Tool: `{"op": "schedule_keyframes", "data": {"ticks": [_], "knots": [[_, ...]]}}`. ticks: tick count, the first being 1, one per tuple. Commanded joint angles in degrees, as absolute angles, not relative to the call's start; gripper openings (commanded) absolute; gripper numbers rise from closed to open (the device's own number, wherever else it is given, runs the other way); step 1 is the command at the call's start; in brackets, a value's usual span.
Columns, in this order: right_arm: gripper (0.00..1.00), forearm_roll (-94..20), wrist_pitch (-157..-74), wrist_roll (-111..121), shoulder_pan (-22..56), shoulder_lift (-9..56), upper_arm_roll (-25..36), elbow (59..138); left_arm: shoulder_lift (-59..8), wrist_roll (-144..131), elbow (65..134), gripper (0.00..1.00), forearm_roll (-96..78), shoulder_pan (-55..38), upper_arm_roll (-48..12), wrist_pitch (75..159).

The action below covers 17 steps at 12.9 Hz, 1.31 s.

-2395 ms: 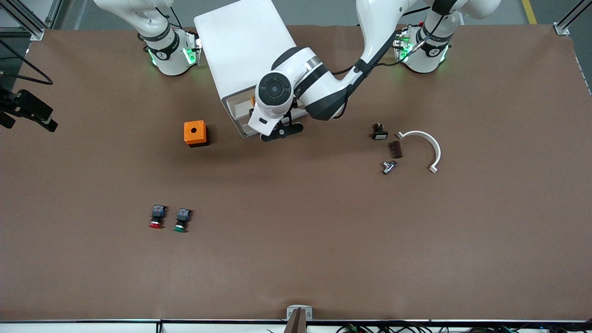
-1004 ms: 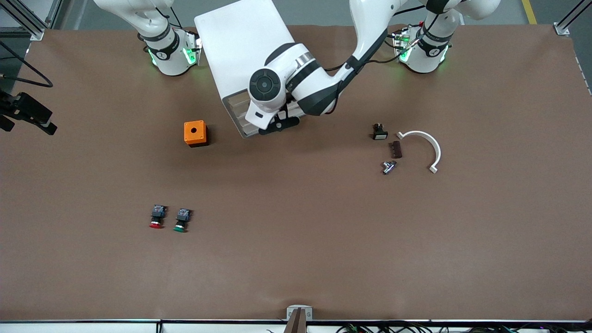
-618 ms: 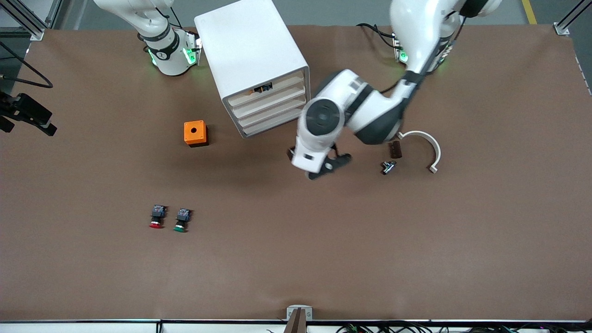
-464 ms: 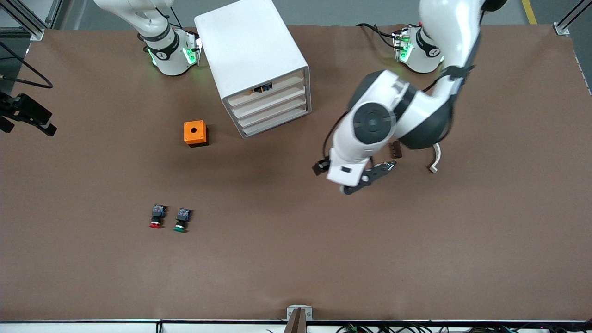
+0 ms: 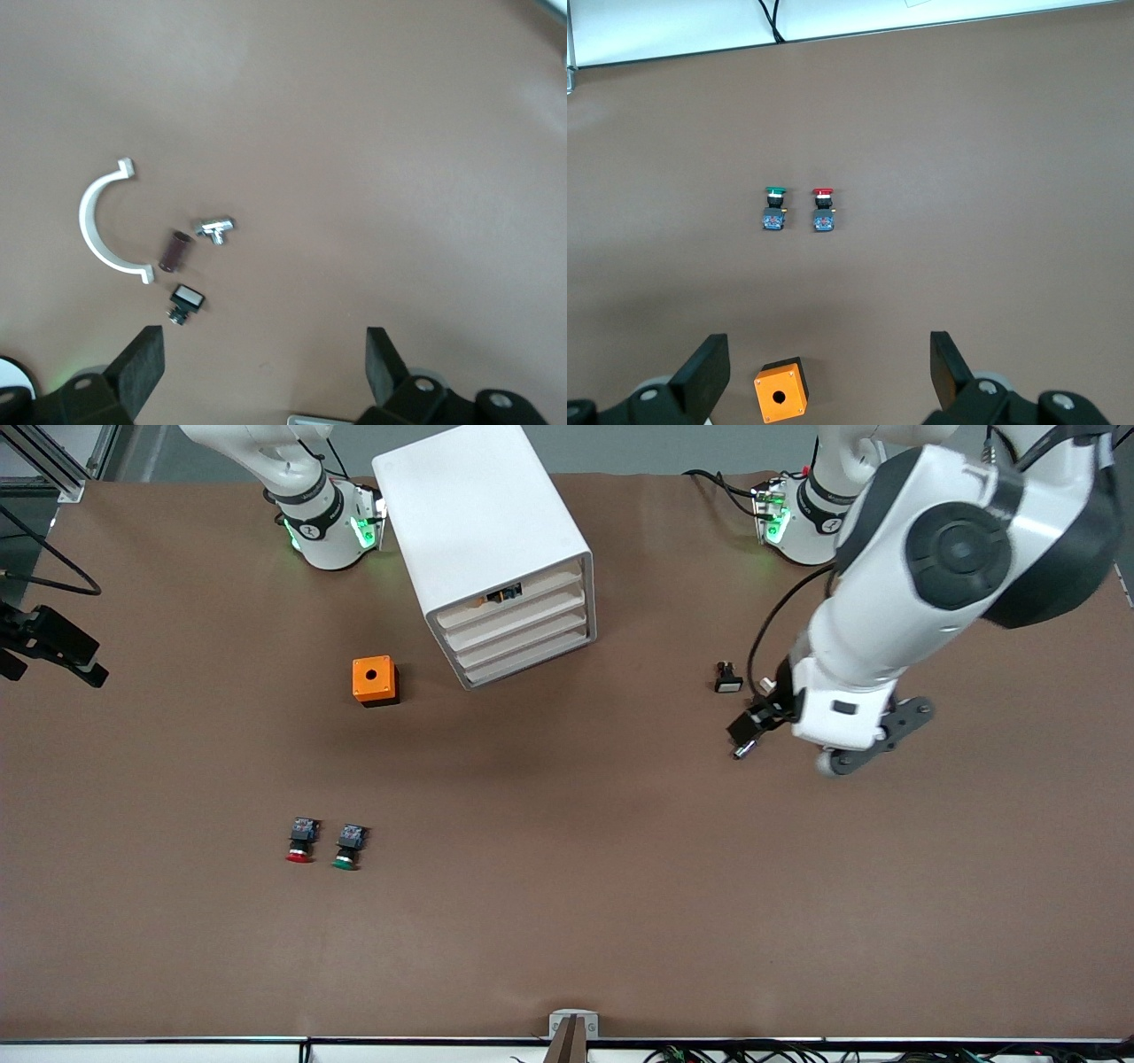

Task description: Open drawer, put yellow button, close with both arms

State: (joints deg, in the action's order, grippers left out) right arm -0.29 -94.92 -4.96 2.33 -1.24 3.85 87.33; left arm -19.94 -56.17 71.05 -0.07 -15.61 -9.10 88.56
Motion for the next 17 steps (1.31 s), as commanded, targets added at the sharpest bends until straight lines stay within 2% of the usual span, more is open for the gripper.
{"op": "schedule_keyframes", "data": {"ticks": [1,7,11,13,17], "knots": [[1.0,-0.8,-95.0,-5.4,1.4,-1.0,3.3,86.7,-16.8,-50.8,72.8,1.0,1.1,-11.3,-9.6,88.0],[1.0,-1.4,-95.1,-5.4,1.6,-0.9,3.3,86.7,-12.3,-36.7,73.5,1.0,1.1,-3.3,-9.6,82.9],[1.0,-1.1,-94.0,-4.4,1.6,-1.3,3.2,87.2,-6.6,-28.0,78.3,1.0,1.3,-0.6,-9.5,82.8],[1.0,-1.1,-90.4,-4.3,1.7,-1.4,3.2,87.6,-1.7,-23.2,84.5,1.0,1.3,-1.0,-7.0,84.4],[1.0,-1.1,-89.4,-4.6,1.6,-1.4,3.3,88.3,5.7,-12.2,93.8,1.0,0.6,-0.6,-4.4,88.1]]}}
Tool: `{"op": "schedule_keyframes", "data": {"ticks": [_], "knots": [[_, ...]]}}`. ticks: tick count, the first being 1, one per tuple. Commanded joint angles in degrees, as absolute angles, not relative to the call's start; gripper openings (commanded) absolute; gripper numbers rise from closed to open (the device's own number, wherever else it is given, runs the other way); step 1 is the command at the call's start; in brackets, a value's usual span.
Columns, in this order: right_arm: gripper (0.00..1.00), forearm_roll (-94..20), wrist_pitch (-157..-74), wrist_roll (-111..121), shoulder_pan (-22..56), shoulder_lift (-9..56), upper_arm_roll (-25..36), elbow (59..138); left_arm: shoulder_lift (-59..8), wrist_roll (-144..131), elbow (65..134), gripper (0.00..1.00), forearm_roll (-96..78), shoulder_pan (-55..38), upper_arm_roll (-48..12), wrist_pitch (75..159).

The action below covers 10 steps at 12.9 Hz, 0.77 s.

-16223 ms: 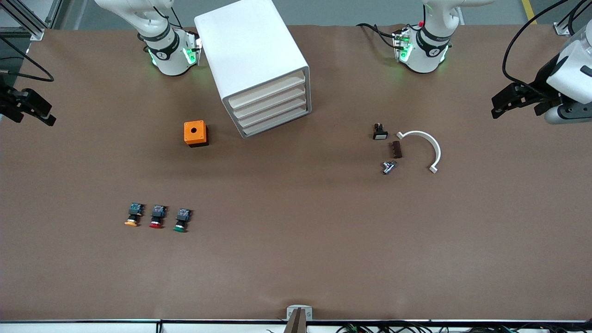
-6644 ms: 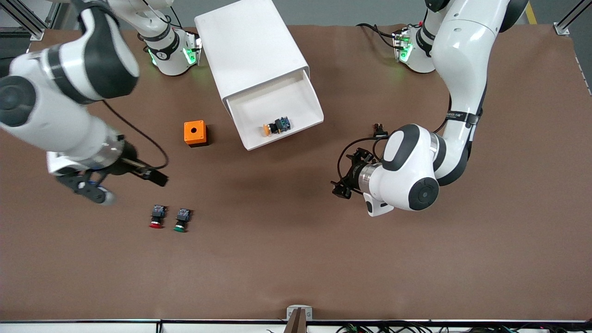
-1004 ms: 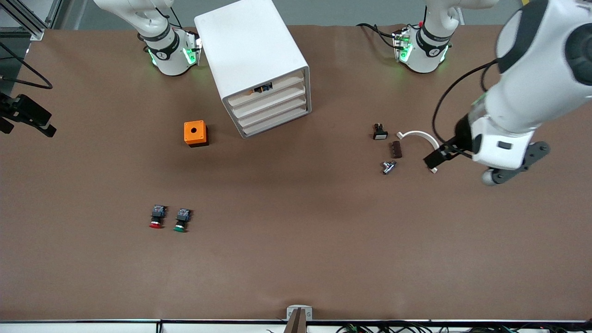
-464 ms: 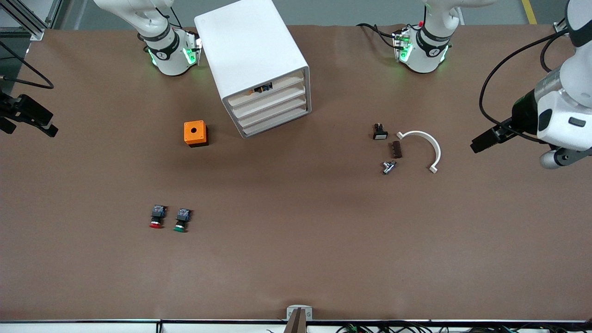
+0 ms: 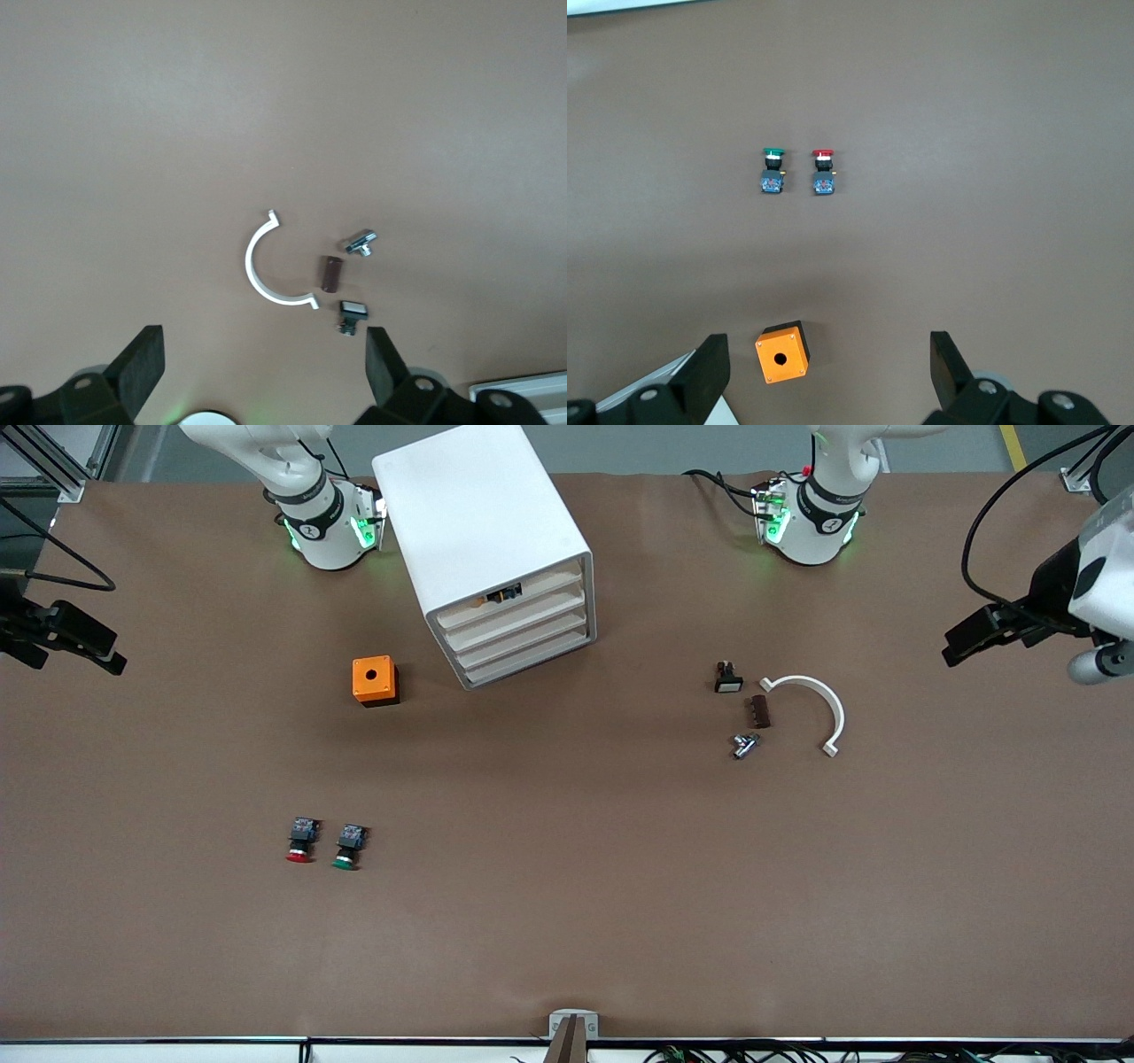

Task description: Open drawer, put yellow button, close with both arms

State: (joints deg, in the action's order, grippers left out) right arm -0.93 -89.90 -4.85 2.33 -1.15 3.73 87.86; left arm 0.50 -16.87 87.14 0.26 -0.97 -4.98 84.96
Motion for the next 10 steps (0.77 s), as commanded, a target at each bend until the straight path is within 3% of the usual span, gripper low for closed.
{"op": "schedule_keyframes", "data": {"ticks": [1,10], "knots": [[1.0,-1.1,-89.7,-4.9,1.8,-1.4,3.3,88.3,6.3,-11.3,94.7,1.0,0.7,-0.6,-4.2,88.1],[1.0,0.1,-87.3,-2.4,-1.6,-1.5,-0.3,89.2,8.6,-9.6,96.9,1.0,1.3,-1.1,-5.7,86.2]]}}
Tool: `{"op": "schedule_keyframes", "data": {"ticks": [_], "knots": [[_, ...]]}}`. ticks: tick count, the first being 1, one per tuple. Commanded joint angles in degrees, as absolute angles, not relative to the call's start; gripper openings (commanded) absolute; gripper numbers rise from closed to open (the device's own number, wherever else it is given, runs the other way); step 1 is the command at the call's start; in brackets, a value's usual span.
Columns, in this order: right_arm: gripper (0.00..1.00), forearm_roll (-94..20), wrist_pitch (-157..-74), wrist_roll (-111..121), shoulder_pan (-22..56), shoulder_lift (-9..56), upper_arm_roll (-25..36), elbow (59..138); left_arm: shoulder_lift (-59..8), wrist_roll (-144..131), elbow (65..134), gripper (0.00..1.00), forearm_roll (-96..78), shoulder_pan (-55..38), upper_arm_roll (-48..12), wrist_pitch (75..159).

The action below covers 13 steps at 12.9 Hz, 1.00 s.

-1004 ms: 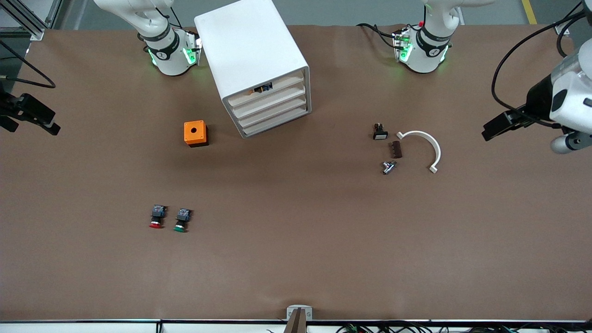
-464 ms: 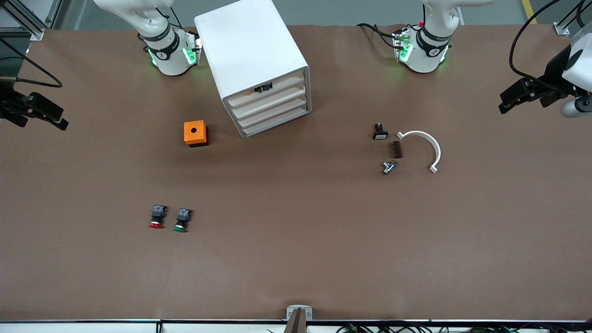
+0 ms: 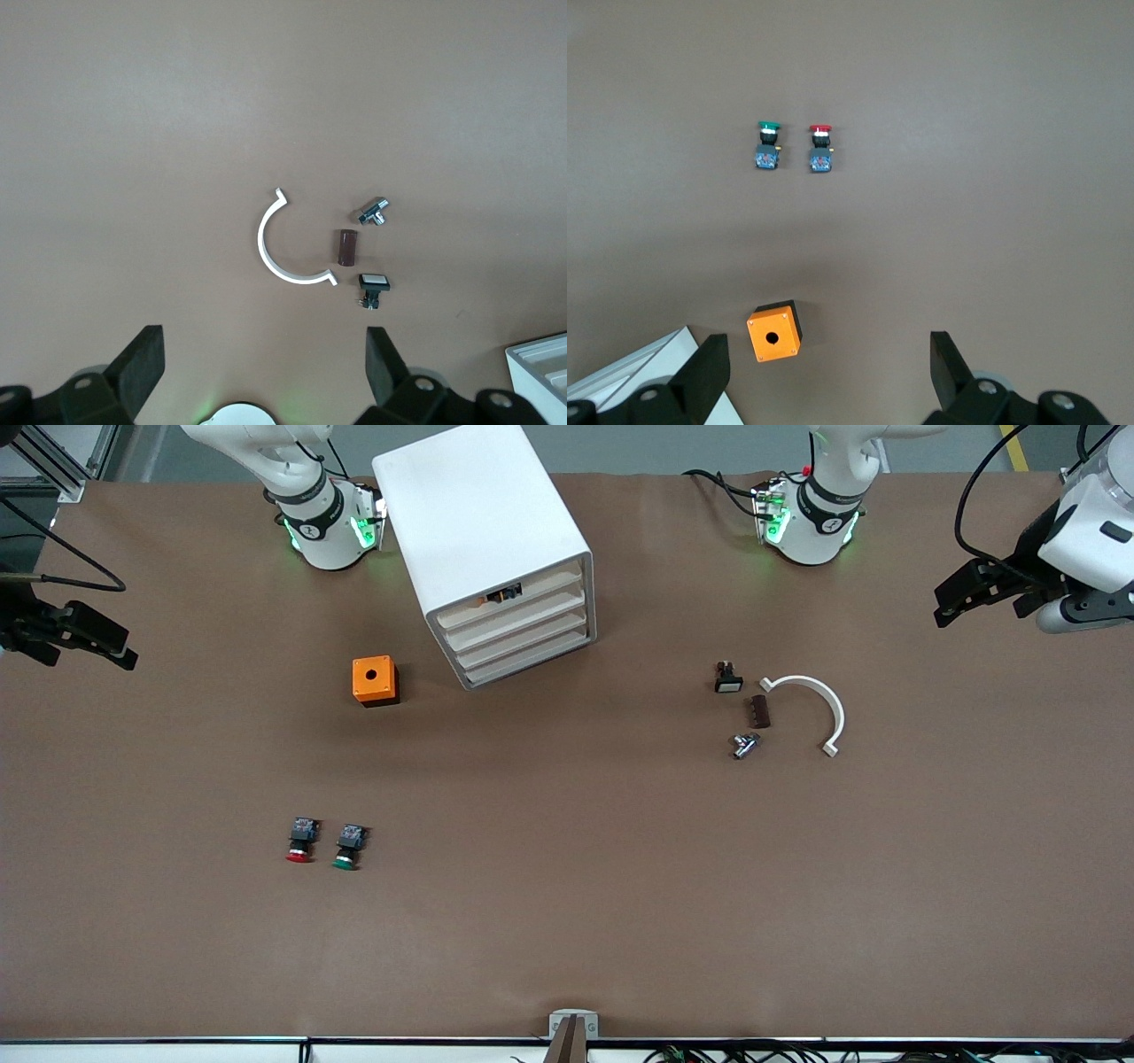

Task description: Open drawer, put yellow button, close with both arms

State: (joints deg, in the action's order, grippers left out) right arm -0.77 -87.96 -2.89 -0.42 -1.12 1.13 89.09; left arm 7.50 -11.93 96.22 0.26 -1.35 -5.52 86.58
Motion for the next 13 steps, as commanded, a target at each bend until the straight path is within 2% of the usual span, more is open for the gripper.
{"op": "schedule_keyframes", "data": {"ticks": [1,5,13], "knots": [[1.0,0.6,-87.5,-2.5,-1.3,-1.5,-0.3,89.2,8.4,-9.4,96.6,1.0,1.3,-1.1,-5.7,86.2],[1.0,1.7,-87.5,-2.4,-1.4,-1.5,-0.4,89.2,6.1,-9.4,93.3,1.0,1.2,-0.8,-5.7,86.1],[1.0,1.6,-88.8,-2.3,-1.6,-1.5,-0.4,89.2,5.8,-9.4,93.3,1.0,1.2,-1.2,-5.7,86.0]]}}
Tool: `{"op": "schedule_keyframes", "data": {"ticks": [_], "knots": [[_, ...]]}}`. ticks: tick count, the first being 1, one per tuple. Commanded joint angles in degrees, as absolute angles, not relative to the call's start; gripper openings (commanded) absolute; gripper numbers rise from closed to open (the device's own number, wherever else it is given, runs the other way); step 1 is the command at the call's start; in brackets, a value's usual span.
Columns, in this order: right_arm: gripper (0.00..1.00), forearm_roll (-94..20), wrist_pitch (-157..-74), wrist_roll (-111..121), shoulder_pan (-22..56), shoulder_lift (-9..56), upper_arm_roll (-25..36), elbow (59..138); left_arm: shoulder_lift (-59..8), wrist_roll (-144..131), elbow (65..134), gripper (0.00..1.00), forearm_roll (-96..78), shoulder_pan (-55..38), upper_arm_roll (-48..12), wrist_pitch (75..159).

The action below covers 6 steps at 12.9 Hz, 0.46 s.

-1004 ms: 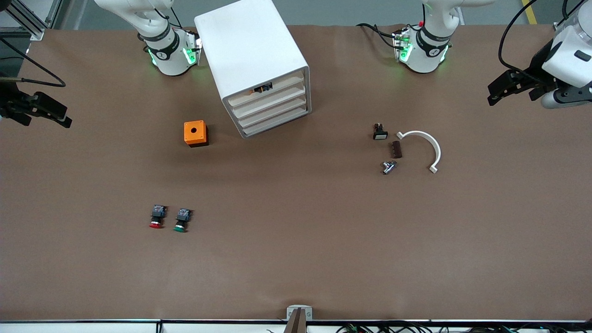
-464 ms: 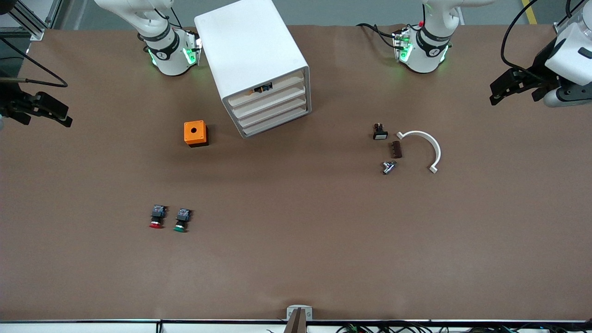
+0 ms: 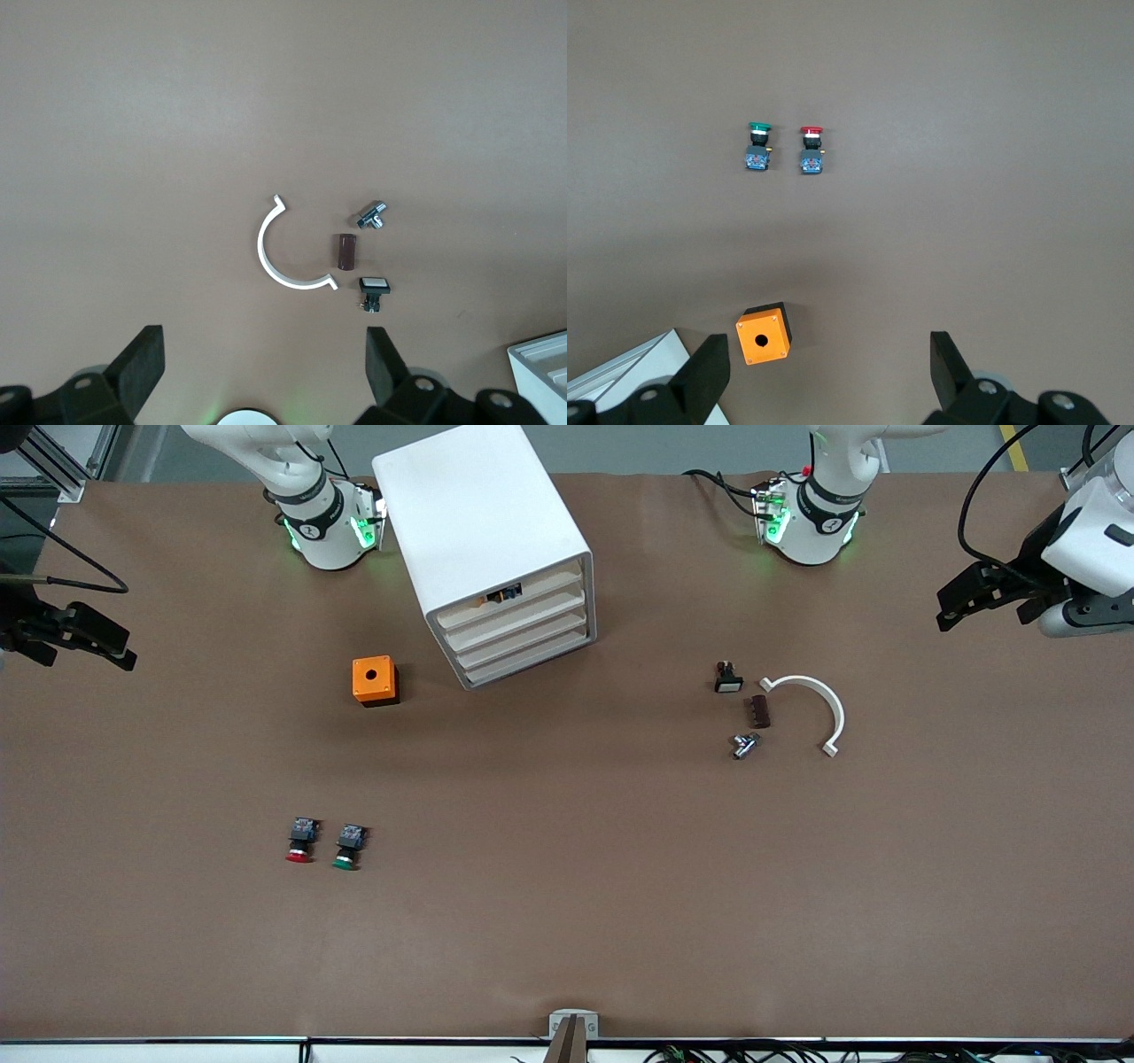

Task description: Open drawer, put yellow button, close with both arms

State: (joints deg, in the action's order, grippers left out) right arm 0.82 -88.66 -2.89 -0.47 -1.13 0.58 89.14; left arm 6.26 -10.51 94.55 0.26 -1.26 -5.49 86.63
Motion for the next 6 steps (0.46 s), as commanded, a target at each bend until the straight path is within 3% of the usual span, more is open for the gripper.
{"op": "schedule_keyframes", "data": {"ticks": [1,6], "knots": [[1.0,1.6,-88.8,-2.3,-1.6,-1.5,-0.4,89.2,5.8,-9.3,93.3,1.0,1.2,-1.2,-5.7,86.0],[1.0,1.5,-88.8,-2.2,-1.8,-1.5,-0.3,89.2,5.9,-9.4,93.3,1.0,1.3,-1.3,-5.8,85.4]]}}
